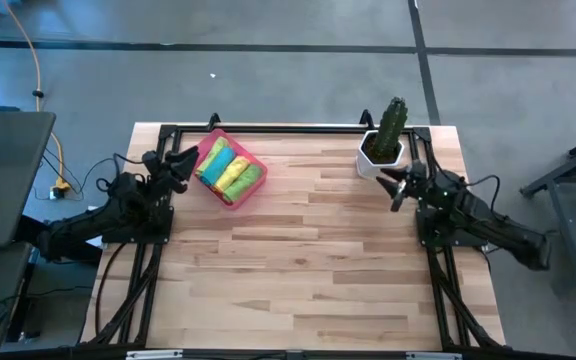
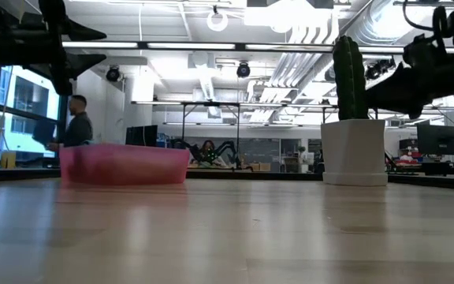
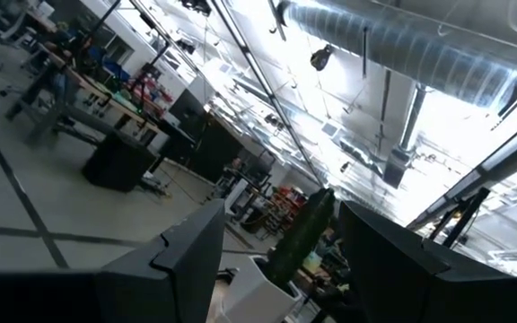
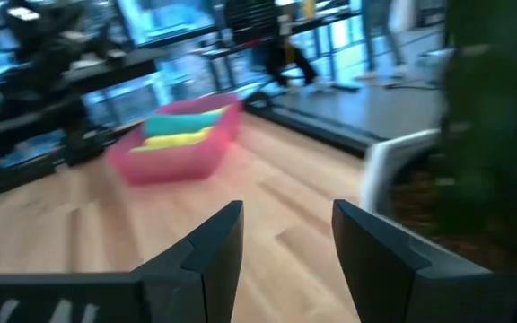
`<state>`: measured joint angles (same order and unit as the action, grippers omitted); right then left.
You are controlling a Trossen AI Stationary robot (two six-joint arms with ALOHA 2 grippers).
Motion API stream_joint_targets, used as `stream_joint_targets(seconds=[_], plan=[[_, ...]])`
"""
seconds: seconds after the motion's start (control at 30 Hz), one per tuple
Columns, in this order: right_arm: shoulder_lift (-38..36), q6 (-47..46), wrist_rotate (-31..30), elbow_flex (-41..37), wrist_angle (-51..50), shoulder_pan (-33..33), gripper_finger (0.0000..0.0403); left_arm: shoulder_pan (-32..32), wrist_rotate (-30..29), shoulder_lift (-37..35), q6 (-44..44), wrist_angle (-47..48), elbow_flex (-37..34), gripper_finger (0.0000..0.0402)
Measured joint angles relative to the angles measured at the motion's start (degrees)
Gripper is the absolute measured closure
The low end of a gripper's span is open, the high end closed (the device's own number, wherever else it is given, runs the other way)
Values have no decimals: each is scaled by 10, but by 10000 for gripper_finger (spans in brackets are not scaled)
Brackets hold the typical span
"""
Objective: Roll microfiber towels into tight, uniform cylinder then place into a basket
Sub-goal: Return to Home Position
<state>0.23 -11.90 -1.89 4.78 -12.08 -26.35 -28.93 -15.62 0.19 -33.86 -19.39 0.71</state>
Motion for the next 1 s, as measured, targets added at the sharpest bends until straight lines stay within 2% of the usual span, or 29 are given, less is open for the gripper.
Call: stream_joint_targets(seconds=[0.13, 0.27, 1.0], plan=[[0, 0, 0, 0, 0, -47, 238, 0, 0, 0, 0, 2, 0, 193], [0, 0, 0, 0, 0, -65, 238, 0, 0, 0, 0, 3, 0, 193], [0, 0, 0, 0, 0, -67, 238, 0, 0, 0, 0, 3, 0, 193]])
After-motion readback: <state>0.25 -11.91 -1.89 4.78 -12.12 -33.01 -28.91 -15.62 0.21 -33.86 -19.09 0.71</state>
